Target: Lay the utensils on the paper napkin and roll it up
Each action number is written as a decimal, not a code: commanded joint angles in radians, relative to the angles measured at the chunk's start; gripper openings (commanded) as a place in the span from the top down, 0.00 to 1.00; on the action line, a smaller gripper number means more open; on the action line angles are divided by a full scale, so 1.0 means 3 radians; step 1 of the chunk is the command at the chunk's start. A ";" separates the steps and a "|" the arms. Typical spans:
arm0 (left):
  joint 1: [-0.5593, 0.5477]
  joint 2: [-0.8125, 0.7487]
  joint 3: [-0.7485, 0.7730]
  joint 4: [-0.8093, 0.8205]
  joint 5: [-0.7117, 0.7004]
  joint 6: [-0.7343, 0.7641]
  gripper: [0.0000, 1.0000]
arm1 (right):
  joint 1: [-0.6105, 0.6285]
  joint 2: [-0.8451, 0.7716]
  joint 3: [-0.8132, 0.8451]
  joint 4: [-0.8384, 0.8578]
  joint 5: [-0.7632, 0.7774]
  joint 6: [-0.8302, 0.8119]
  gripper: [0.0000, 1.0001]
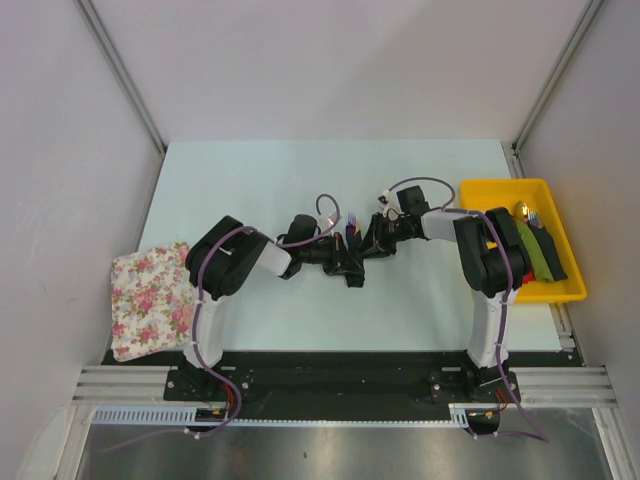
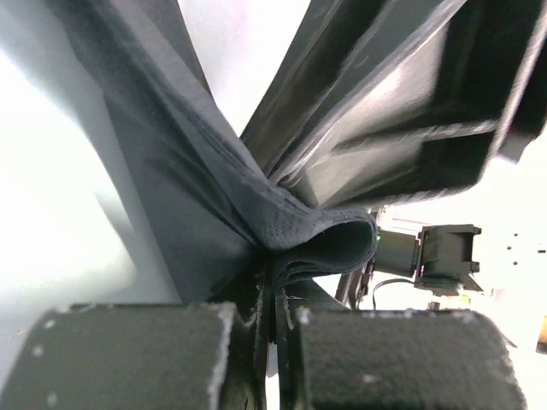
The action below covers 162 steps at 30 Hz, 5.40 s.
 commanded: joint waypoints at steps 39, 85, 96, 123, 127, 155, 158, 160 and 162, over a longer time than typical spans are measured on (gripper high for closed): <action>0.0053 -0.0374 -0.0202 0.0385 0.0506 0.0012 0.52 | -0.0081 0.0259 0.0508 -0.0740 0.0273 -0.0860 1.00; 0.0063 -0.0288 -0.0152 0.0075 0.0272 0.0093 0.96 | -0.0076 0.0341 0.0355 -0.0469 0.0145 -0.0578 1.00; -0.0014 -0.0099 -0.0100 -0.0109 0.0190 0.0169 0.98 | -0.0071 0.0331 0.0365 -0.0453 0.0135 -0.0553 1.00; 0.0099 0.0050 -0.0187 -0.0212 0.0235 0.0277 0.97 | -0.0178 0.0387 0.0774 -0.0867 0.0043 -0.0900 0.50; 0.0135 0.0024 -0.0238 -0.0068 0.0312 0.0190 0.97 | -0.0168 0.0484 0.0754 -0.0837 0.0094 -0.0967 0.69; -0.0003 -0.0318 0.0273 -0.0911 0.0133 0.0599 0.74 | -0.0071 0.0586 0.0626 -0.0520 0.0043 -0.0578 1.00; 0.0012 -0.0237 0.0232 -0.1065 0.0194 0.0681 0.81 | -0.0066 0.0581 0.0631 -0.0525 0.0043 -0.0568 1.00; 0.0063 -0.0145 0.0207 -0.1137 0.0210 0.0711 0.84 | -0.0060 0.0576 0.0631 -0.0530 0.0028 -0.0558 1.00; 0.0134 -0.0073 0.0130 -0.1117 0.0261 0.0676 0.89 | -0.0060 0.0561 0.0636 -0.0525 0.0027 -0.0558 1.00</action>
